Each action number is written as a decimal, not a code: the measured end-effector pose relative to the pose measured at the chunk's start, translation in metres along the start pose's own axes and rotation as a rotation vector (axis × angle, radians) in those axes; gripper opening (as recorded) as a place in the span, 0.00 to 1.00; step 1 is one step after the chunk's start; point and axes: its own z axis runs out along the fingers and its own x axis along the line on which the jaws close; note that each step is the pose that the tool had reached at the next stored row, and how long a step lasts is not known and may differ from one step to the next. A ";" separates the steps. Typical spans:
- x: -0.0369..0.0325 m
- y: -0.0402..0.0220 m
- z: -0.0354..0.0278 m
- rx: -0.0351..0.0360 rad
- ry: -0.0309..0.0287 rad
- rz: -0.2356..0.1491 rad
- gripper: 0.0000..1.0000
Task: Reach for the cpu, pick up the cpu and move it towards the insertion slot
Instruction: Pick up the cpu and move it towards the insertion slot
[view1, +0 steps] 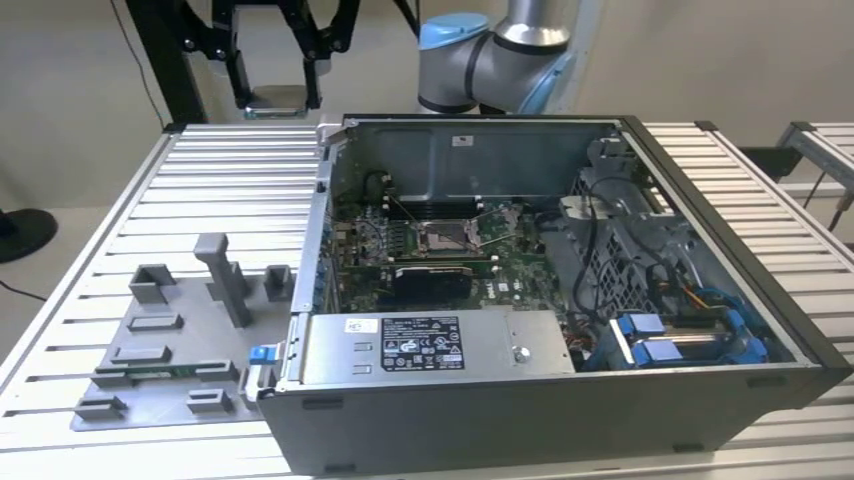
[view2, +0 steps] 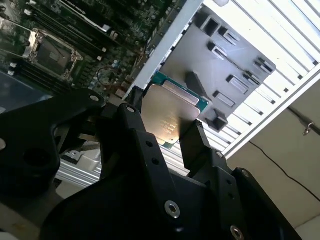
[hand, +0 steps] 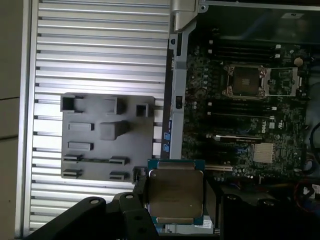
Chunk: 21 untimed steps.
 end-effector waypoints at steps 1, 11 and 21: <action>-0.0019 -0.0002 0.0015 0.0001 0.0000 0.000 0.00; -0.0276 -0.0016 0.0193 0.0000 0.0001 0.000 0.00; -0.0728 -0.0029 0.0346 -0.0001 0.0037 0.000 0.00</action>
